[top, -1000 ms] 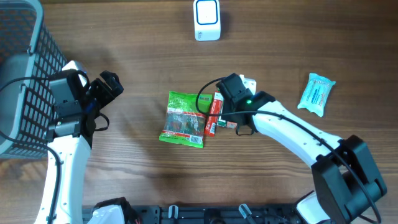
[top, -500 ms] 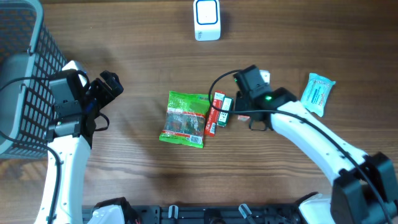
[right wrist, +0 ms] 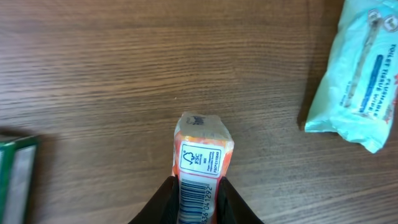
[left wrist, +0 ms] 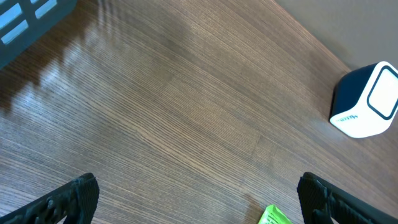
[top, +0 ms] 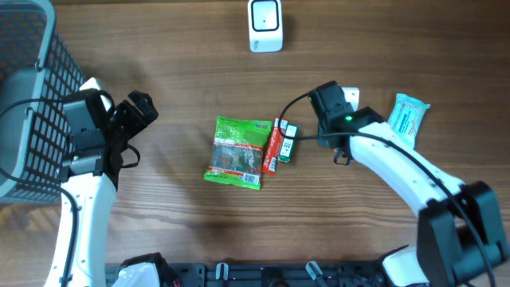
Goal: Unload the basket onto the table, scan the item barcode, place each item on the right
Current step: 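Grasp the red Kleenex tissue pack with the right gripper and pull it right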
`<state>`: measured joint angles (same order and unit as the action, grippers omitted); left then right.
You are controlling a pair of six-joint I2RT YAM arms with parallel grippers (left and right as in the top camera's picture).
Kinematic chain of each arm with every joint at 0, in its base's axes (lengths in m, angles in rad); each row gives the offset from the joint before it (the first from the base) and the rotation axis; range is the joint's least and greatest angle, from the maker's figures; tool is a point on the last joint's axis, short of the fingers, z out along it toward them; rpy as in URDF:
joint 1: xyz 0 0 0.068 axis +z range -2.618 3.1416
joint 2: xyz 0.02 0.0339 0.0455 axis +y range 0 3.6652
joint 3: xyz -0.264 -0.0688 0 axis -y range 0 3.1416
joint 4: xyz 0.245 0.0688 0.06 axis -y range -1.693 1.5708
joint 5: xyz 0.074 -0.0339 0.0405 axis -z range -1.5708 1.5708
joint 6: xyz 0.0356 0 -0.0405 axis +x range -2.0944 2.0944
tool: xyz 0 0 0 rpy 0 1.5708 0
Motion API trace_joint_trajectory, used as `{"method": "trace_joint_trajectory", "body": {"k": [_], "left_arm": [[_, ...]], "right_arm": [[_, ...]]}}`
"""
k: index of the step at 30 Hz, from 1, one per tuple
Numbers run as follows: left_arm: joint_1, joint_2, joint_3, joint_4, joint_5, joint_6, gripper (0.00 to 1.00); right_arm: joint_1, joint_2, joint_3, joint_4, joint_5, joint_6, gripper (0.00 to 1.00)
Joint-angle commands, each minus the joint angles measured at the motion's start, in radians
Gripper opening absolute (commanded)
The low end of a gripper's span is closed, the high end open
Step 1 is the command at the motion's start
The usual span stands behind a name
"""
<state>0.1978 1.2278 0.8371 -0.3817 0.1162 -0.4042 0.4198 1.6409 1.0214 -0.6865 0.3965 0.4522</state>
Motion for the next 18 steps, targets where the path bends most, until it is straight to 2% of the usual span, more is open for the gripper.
{"method": "trace_joint_trajectory", "body": {"k": [1, 7, 10, 15, 18], "left_arm": [[0.003, 0.005, 0.008, 0.002, -0.013, 0.016, 1.0], [0.003, 0.005, 0.008, 0.003, -0.013, 0.016, 1.0], [0.003, 0.005, 0.008, 0.002, -0.014, 0.015, 1.0], [0.003, 0.005, 0.008, 0.003, -0.013, 0.016, 1.0], [0.003, 0.005, 0.008, 0.002, -0.013, 0.016, 1.0]], "right_arm": [[-0.002, 0.082, -0.002, 0.024, 0.079, 0.022, 0.22], [-0.002, 0.134, -0.001, 0.057, 0.229, 0.015, 0.25], [-0.002, 0.134, 0.002, 0.083, 0.241, -0.045, 0.25], [-0.002, 0.134, 0.002, 0.1, 0.17, -0.061, 0.24], [-0.002, 0.134, 0.002, 0.132, 0.018, -0.106, 0.28]]}}
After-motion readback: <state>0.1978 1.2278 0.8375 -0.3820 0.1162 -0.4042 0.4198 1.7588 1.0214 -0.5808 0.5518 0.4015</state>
